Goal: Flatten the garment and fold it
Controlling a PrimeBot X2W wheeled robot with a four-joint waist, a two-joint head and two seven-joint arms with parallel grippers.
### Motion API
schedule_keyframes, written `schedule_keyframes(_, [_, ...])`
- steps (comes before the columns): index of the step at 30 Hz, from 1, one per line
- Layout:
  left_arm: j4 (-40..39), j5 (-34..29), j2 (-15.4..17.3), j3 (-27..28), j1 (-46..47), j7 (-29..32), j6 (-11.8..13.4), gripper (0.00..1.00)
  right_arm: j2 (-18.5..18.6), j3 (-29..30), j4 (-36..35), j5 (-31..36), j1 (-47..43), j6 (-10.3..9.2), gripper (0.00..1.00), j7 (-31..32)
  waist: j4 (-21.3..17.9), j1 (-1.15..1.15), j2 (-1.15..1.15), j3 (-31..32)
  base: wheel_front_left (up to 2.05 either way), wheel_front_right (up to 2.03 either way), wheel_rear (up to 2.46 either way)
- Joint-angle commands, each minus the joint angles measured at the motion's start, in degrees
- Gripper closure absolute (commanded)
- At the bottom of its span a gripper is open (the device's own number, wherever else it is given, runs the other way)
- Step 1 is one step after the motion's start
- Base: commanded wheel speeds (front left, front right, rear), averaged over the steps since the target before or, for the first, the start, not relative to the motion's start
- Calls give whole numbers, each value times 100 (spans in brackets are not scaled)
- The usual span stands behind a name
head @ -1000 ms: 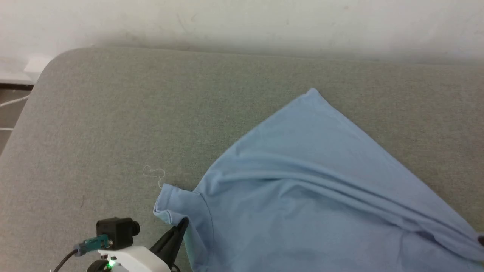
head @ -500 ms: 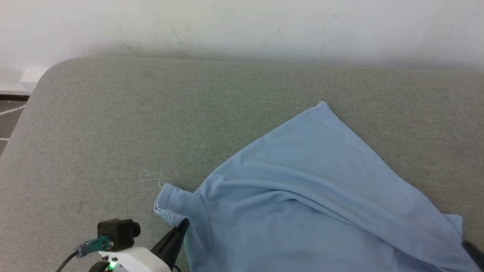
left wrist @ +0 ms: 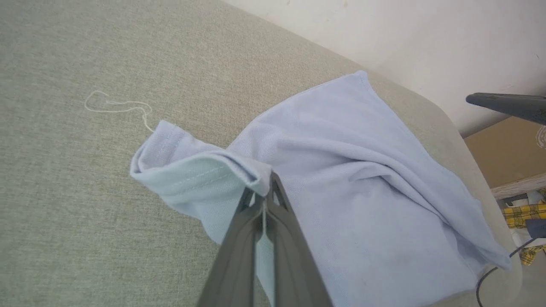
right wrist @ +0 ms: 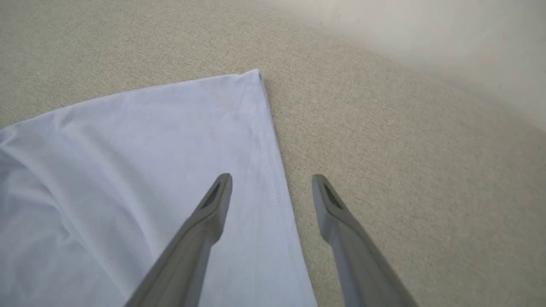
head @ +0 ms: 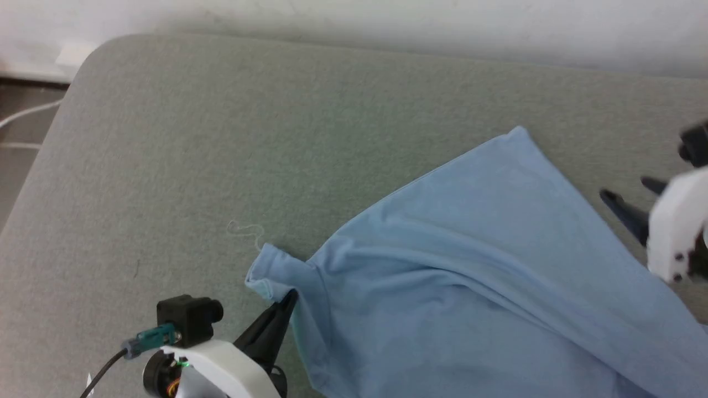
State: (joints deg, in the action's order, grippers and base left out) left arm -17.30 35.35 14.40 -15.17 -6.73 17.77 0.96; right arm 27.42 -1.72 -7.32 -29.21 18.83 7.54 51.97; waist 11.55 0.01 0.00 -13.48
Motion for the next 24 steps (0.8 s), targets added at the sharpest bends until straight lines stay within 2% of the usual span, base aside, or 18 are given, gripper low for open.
schedule_keyframes(1, [-38,-46,-39,-31,118,-54,-70,100,42,-137,155,33,267,-5,0,30,409,-1,0,-443,0,0,0])
schedule_keyframes(12, [-71,-126,-380,-411,588,-291,-238,100,142,-1297,2156,362,2287,-5,0,-152,1064,-1,0,-1066,0,0,0])
schedule_keyframes(18, [54,-112,-544,-603,676,-393,-313,100,217,-1652,3054,449,2777,-5,0,-322,1238,-1,0,-1232,0,0,0])
schedule_keyframes(24, [169,-83,-625,-691,731,-467,-355,100,344,-2124,3480,302,2840,-5,0,-328,1329,-1,0,-1300,0,0,0])
